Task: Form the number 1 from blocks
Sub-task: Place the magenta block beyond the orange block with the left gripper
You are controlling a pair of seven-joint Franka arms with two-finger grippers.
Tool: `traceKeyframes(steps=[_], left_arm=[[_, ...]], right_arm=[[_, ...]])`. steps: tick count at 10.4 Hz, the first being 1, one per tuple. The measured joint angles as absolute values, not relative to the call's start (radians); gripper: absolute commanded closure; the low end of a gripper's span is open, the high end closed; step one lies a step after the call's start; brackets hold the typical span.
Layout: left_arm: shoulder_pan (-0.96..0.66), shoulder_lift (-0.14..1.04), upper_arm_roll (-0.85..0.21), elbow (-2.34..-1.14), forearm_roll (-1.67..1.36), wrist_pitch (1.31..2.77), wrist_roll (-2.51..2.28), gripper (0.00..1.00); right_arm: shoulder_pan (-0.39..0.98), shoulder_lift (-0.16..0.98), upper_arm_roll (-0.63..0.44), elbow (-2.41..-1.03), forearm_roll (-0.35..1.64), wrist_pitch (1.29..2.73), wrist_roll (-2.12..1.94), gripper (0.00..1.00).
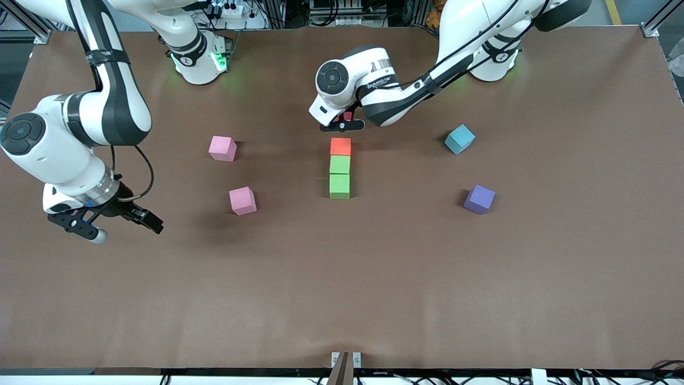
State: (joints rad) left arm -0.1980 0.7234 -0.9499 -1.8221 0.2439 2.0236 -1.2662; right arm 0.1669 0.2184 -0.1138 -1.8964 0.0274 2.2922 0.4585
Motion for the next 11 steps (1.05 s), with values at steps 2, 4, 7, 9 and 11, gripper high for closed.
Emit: traceKeyframes(steps=[2, 4, 7, 9, 11], left_arm=[[-0.234, 0.739, -0.905, -1.837, 0.244, 2.089, -1.273, 1.00], [-0.313, 0.742, -0.811, -1.837, 0.244, 2.163, -1.273, 1.00], [-0.392, 0.743, -0.712, -1.834, 0.244, 2.207, -1.273, 1.00], [-0.393, 0.743, -0.706, -1.830, 0.244, 2.215, -1.273, 1.00], [-0.398, 0.743, -0.694, -1.829, 0.249, 2.242, -1.269, 1.00]], right_arm=[[0.153, 0.216, -0.113, -1.899, -0.026, 2.291, 0.406, 0.00], [0.138, 0.216, -0.112, -1.923, -0.038, 2.286, 0.359, 0.00], [0.139, 0.219, -0.093, -1.966, -0.040, 2.286, 0.358, 0.00], [0.141, 0.223, -0.074, -1.976, -0.040, 2.286, 0.358, 0.00], [0.152, 0.233, -0.071, -1.981, -0.023, 2.286, 0.359, 0.00]])
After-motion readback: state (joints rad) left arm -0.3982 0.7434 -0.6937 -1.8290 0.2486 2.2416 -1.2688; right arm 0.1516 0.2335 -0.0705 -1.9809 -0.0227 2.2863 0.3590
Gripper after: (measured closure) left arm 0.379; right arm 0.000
